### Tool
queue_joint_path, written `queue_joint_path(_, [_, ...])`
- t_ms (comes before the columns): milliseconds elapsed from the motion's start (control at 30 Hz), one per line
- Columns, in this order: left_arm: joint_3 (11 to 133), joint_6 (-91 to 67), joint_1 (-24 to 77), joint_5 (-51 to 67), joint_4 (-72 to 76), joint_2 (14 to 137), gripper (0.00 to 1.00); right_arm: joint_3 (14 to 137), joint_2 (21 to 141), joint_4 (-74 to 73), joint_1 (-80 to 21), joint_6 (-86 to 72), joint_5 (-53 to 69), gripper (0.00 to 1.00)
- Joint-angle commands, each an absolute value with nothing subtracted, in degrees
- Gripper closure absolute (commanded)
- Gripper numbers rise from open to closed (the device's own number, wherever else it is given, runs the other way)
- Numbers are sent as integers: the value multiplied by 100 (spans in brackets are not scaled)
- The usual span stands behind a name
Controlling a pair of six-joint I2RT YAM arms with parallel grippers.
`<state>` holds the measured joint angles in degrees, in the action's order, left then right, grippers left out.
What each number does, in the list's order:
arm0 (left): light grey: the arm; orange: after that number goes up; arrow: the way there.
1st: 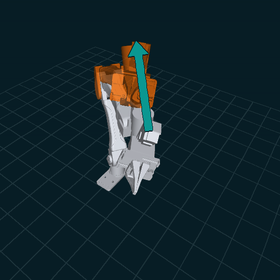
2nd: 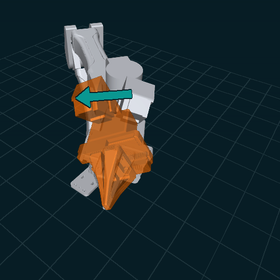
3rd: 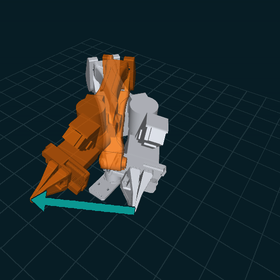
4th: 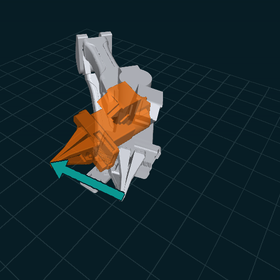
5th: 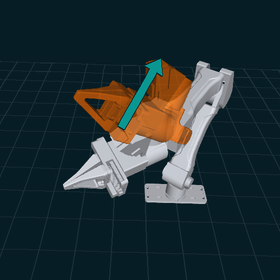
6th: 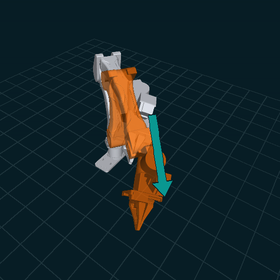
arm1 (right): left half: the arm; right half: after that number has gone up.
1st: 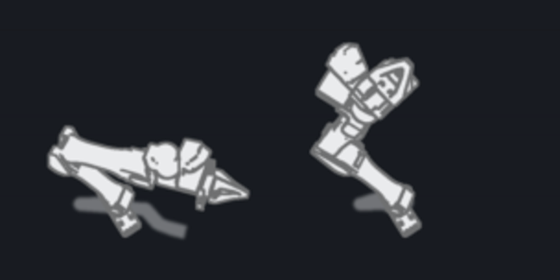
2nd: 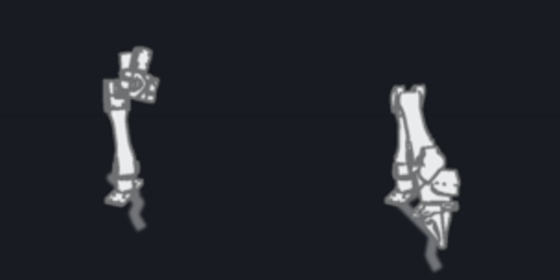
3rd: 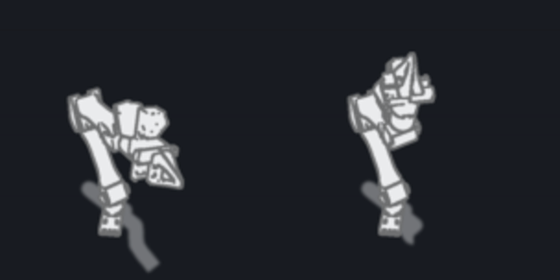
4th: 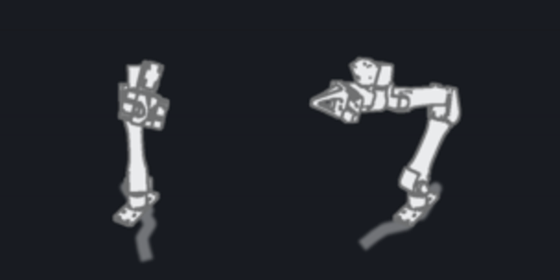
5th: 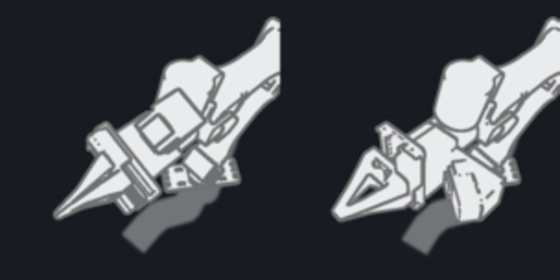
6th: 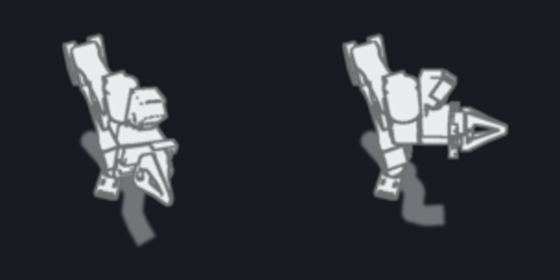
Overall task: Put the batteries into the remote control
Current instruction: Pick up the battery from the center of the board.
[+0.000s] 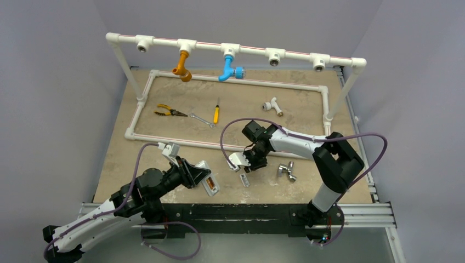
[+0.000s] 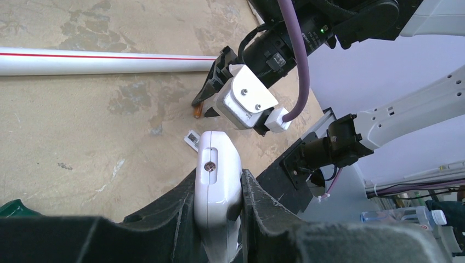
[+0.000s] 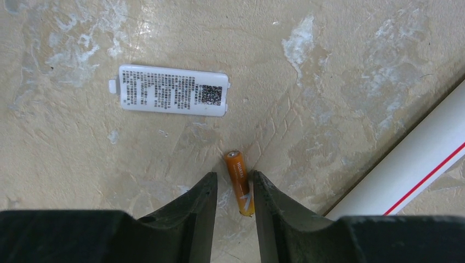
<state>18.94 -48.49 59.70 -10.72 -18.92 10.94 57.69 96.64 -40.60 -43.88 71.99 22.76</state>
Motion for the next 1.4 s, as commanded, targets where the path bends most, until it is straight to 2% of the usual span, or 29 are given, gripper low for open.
queue_joint_path(0, [2059,-4856,5985,-1081,-1593,1106,100,5808,9962,-4487,-4394,7215,2372,69])
queue_joint_path(200, [2061,-4874,5985,-1063,-1493,1183,100,5816,9949,-4402,-4395,7166,2476,66])
queue_joint_path(500, [2083,-4862,5985,-1055,-1459,1259,100,5635,9838,-3924,-4395,6972,2392,69])
queue_joint_path(733, [2081,-4864,5988,-1057,-1450,1272,100,5515,9754,-3707,-4403,6809,2338,79])
queue_joint_path(933, [2060,-4880,5985,-1063,-1489,1208,100,5376,9669,-3556,-4403,6693,2271,100])
queue_joint_path(1067, [2044,-4892,5986,-1089,-1527,1159,100,5333,9372,-3308,-4401,6468,2541,100])
queue_joint_path(1167, [2050,-4919,5986,-1136,-1570,1154,100,5079,8752,-2553,-4399,5920,2780,100])
queue_joint_path(1367, [2062,-4898,5985,-1178,-1558,1227,100,3878,6908,214,-4399,3732,2724,100])
